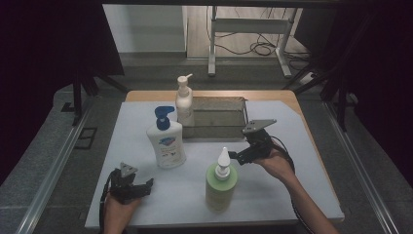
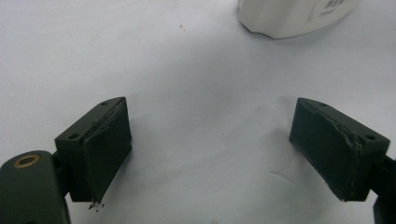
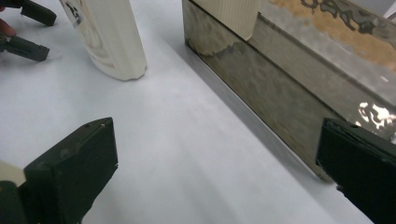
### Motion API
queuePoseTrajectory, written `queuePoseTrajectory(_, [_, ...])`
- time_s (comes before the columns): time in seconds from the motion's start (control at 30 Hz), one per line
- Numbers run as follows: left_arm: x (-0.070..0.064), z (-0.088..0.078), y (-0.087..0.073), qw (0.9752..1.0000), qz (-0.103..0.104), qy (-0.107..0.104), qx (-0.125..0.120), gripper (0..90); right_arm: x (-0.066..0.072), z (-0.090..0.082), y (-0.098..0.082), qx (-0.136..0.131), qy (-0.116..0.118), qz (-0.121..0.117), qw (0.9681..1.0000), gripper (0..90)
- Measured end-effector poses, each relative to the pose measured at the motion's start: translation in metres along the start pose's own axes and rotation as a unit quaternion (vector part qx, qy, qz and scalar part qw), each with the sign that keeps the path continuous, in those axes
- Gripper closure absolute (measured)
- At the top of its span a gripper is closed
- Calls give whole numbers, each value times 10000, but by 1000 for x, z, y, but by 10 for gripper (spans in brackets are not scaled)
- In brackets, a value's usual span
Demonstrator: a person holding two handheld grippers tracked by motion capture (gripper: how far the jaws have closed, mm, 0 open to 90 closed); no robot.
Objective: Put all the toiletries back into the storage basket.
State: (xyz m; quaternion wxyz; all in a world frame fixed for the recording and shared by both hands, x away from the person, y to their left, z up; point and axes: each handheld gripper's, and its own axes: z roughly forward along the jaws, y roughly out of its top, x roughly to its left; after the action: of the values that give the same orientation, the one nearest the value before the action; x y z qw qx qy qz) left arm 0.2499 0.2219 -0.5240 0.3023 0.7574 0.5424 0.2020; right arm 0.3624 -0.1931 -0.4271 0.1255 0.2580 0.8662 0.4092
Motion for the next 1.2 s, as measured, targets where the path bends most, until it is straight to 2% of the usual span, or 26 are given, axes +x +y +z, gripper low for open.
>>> queuePoseTrajectory(0.27, [0,0,0,10000,0,2,-2,124,0,-9,-20,-16,19,163,9999,0])
queuePoseTrajectory(0.47, [0,0,0,10000,0,2,-2,124,5,-15,-34,-8,-35,163,9999,0])
queuePoseTrajectory(0.8, [0,0,0,10000,3,2,-1,124,12,-26,-54,-69,62,298,9995,22])
queuePoseTrajectory(1.2, [0,0,0,10000,-3,5,-4,124,31,-39,-69,-5,244,266,9993,24])
